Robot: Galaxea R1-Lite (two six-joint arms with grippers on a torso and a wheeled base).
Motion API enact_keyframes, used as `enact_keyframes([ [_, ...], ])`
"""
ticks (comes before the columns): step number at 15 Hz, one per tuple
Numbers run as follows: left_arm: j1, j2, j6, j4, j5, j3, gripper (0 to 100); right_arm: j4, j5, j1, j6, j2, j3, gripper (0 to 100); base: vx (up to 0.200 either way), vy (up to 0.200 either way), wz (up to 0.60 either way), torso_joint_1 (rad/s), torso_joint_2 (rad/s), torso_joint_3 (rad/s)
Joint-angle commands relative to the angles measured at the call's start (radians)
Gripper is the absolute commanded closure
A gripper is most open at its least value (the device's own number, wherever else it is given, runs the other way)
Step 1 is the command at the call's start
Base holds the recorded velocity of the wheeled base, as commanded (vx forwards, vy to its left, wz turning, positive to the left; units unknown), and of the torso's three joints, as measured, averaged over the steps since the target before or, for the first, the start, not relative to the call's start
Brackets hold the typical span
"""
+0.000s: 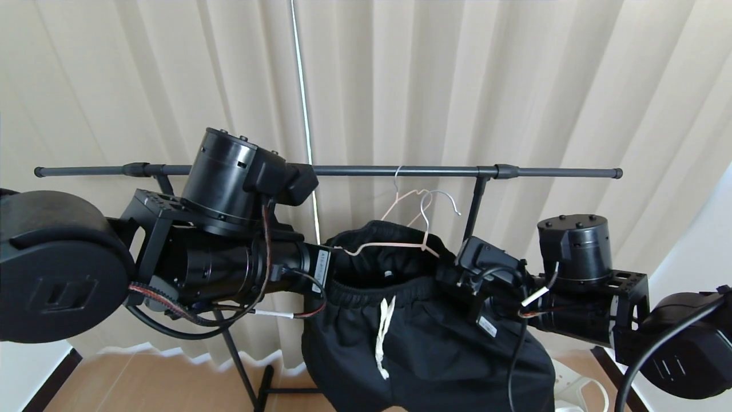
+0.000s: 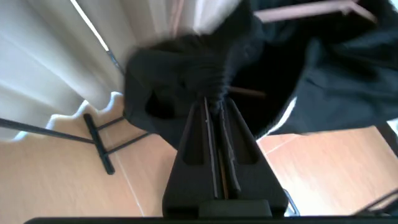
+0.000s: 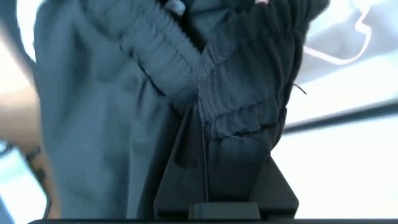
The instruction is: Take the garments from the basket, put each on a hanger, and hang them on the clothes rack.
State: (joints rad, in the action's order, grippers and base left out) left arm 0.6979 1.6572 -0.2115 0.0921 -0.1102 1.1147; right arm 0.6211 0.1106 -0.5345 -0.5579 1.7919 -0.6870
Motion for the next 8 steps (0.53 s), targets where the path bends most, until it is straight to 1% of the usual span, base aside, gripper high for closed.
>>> enact_keyframes([
  [1, 0.034, 0.007, -0.035, 0.005, 0.003, 0.001, 100, 0.029, 0.001, -0.024, 0.001, 0.04, 0.006, 100, 0.0, 0.0, 0.0, 0.0, 0.0, 0.0],
  [4, 0.034, -0.001, -0.049, 0.001, 0.012, 0.031, 100, 0.06, -0.002, -0.024, 0.001, 0.083, 0.041, 100, 0.0, 0.0, 0.0, 0.0, 0.0, 0.0],
  [6, 0.035, -0.024, -0.051, 0.003, 0.012, 0.056, 100, 0.124, 0.0, -0.024, 0.001, 0.113, 0.055, 100, 0.0, 0.0, 0.0, 0.0, 0.0, 0.0],
  [8, 0.049, -0.028, -0.051, 0.003, 0.012, 0.048, 100, 0.195, 0.007, -0.024, 0.006, 0.133, 0.053, 100, 0.0, 0.0, 0.0, 0.0, 0.0, 0.0],
])
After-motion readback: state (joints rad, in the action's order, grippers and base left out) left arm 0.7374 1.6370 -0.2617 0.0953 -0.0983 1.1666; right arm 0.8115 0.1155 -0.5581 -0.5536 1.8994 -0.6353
